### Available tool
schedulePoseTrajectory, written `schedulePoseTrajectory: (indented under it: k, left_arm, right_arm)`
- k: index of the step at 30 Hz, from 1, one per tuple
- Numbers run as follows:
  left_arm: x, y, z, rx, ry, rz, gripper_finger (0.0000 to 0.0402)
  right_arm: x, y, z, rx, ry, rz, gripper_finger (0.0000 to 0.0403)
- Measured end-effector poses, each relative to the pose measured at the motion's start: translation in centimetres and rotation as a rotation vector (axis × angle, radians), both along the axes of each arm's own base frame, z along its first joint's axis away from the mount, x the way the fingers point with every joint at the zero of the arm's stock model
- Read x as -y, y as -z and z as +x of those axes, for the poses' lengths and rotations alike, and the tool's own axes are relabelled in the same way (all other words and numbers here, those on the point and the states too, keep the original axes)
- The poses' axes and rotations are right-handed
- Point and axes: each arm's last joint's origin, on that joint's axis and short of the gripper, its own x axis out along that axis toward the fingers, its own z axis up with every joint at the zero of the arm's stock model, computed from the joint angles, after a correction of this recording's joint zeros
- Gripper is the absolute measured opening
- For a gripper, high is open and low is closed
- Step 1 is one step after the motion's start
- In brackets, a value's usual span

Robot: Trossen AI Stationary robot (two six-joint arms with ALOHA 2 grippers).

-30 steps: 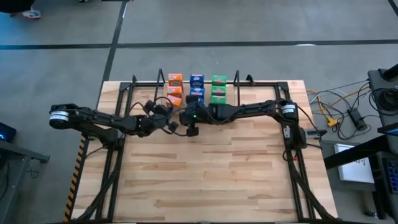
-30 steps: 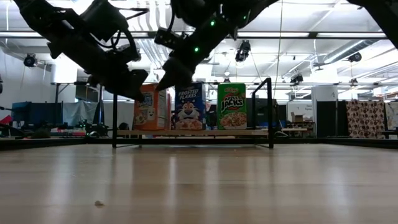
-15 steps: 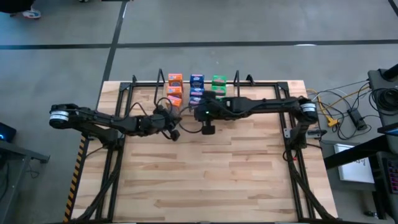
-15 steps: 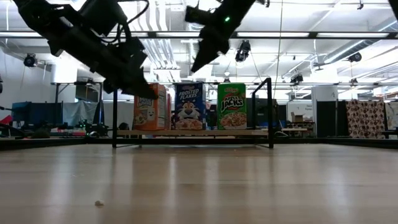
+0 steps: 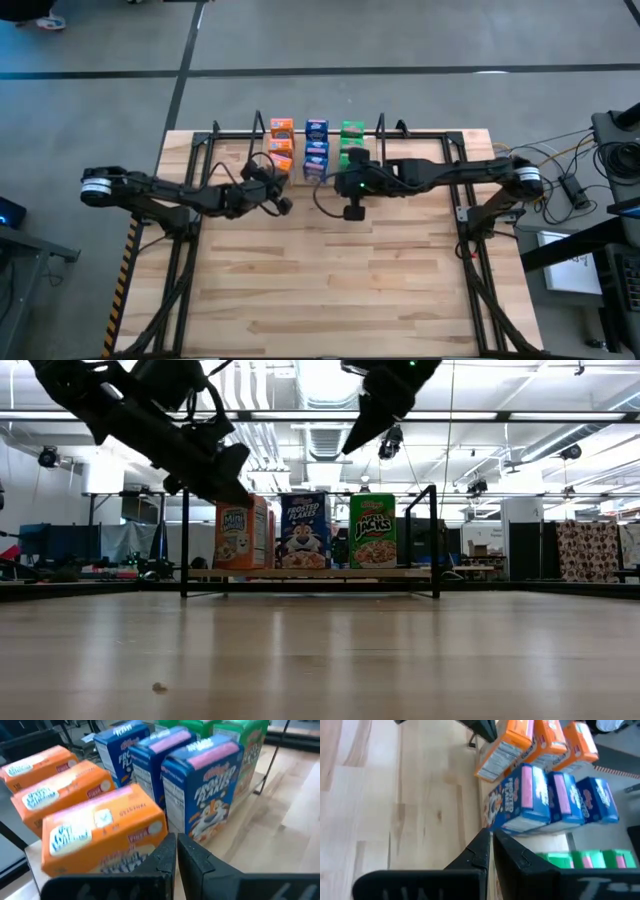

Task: Stack cereal on shelf
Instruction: Put the orange cereal box on the shelf

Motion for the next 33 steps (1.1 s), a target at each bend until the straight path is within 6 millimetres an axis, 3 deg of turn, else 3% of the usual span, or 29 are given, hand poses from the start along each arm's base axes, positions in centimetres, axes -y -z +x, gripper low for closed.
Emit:
schedulePoseTrajectory:
  k: [16, 25, 33]
  left_arm:
    - [-1.4, 0.2, 2.7, -0.052, -0.068, 0.022, 0.0]
    - [-1.3, -1.8, 4.1, -0.104, -0.035, 0.031, 0.0]
    - [0.8, -5.0, 3.6, -0.13, 0.056, 0.071, 0.0]
  right_arm:
    - [-0.7, 1.1, -1.1, -0.017, 0.021, 0.039, 0.0013]
    - [-0.7, 1.2, -1.1, -0.017, 0.026, 0.044, 0.0013]
    - [-0.7, 2.6, -0.5, 0.073, 0.007, 0.024, 0.0013]
